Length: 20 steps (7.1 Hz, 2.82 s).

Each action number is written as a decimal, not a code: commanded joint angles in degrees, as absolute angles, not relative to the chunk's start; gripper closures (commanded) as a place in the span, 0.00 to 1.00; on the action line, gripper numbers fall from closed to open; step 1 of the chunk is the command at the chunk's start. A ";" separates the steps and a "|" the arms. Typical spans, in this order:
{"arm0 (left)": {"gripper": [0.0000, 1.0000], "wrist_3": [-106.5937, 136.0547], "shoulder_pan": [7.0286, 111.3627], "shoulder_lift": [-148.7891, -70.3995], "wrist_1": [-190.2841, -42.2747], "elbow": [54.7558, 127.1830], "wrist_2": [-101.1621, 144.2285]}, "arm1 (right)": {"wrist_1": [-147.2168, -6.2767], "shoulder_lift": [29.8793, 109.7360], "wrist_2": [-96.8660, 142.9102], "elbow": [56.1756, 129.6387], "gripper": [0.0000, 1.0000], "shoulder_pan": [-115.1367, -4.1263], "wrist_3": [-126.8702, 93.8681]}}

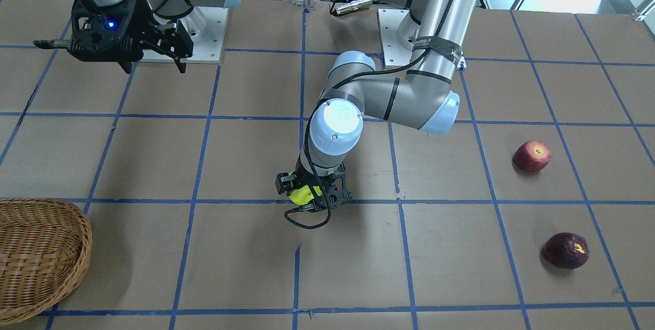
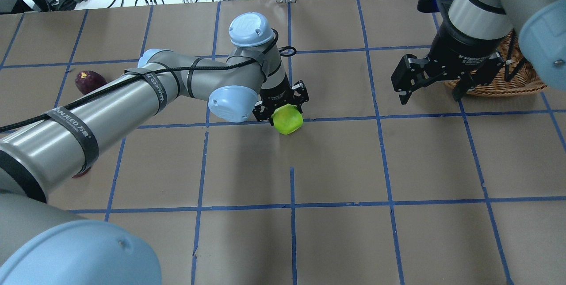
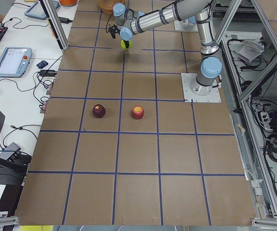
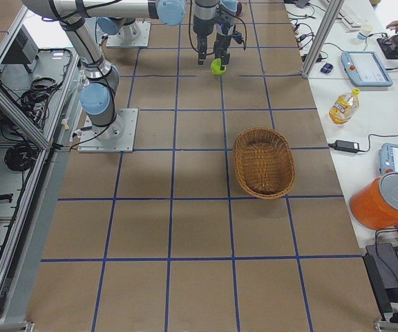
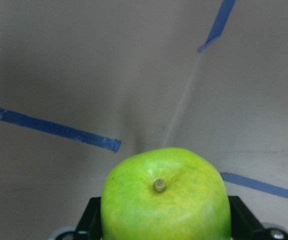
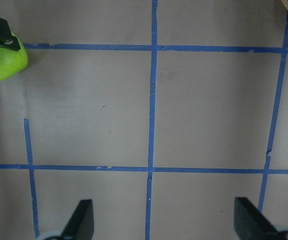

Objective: Put all apples into basket
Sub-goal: 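Set the green apple down mid-table, open the left gripper and withdraw, then grasp the green apple with the right gripper while the left grasps the red apple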

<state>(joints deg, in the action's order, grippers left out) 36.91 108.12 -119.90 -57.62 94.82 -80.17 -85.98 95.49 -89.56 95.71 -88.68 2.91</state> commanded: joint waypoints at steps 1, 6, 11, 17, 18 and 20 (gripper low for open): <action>0.00 36.82 108.46 -120.50 -57.57 94.40 -80.69 | -85.96 95.36 -89.65 95.80 0.00 -88.16 0.90; 0.00 11.53 93.30 -112.25 -89.42 78.23 -80.94 | -93.65 90.02 -83.02 99.41 0.00 -89.29 0.18; 0.00 -24.90 76.06 -106.27 -87.64 90.49 -95.62 | -115.47 77.36 -82.87 98.88 0.00 -103.51 -14.50; 0.00 -54.56 55.38 -105.03 -59.54 111.52 -101.11 | -129.02 66.45 -86.14 98.61 0.00 -109.78 -14.78; 0.00 -54.32 55.46 -106.16 -59.24 112.23 -102.21 | -129.02 65.58 -86.13 98.61 0.00 -109.78 -13.29; 0.00 -52.40 55.28 -106.87 -59.33 112.58 -102.22 | -128.94 64.69 -85.00 98.61 0.00 -109.95 -13.09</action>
